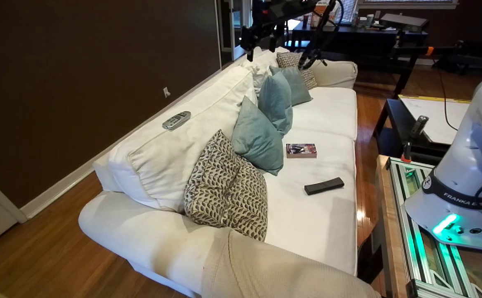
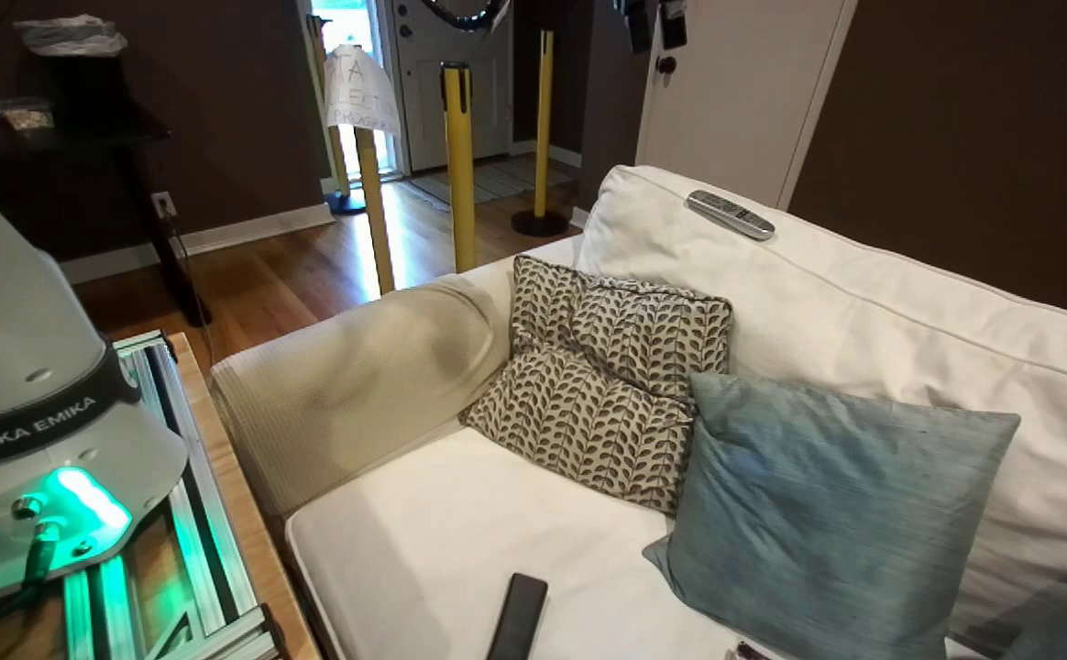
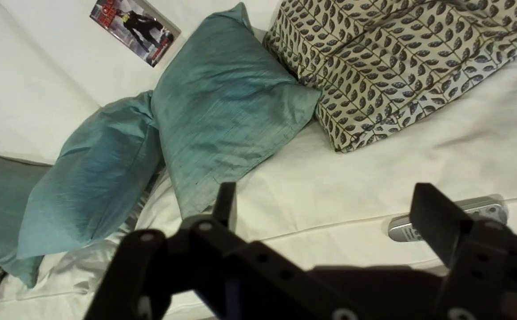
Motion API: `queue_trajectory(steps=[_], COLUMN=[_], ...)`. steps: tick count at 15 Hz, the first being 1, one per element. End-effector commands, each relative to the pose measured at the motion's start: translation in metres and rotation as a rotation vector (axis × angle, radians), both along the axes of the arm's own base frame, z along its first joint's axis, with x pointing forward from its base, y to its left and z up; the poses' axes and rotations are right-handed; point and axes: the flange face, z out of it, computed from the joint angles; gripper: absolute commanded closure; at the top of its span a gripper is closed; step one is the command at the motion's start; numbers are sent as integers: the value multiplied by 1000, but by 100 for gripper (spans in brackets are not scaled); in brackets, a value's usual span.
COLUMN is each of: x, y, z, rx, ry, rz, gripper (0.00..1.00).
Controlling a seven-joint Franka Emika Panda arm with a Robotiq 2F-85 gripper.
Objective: Put the grey remote on the seat of the chair
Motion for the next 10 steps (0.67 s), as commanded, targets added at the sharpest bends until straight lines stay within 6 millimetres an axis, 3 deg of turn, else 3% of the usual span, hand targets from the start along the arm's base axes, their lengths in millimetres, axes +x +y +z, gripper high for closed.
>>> queue_trajectory(steps=[1,4,5,10], x=[27,42,29,41], y=[-3,-4,-5,-5], z=[-2,-4,-3,-4], rx=[36,49,27,34], ry=[28,37,17,21], rz=[-67,-88,-56,-65], gripper=[0,0,0,0])
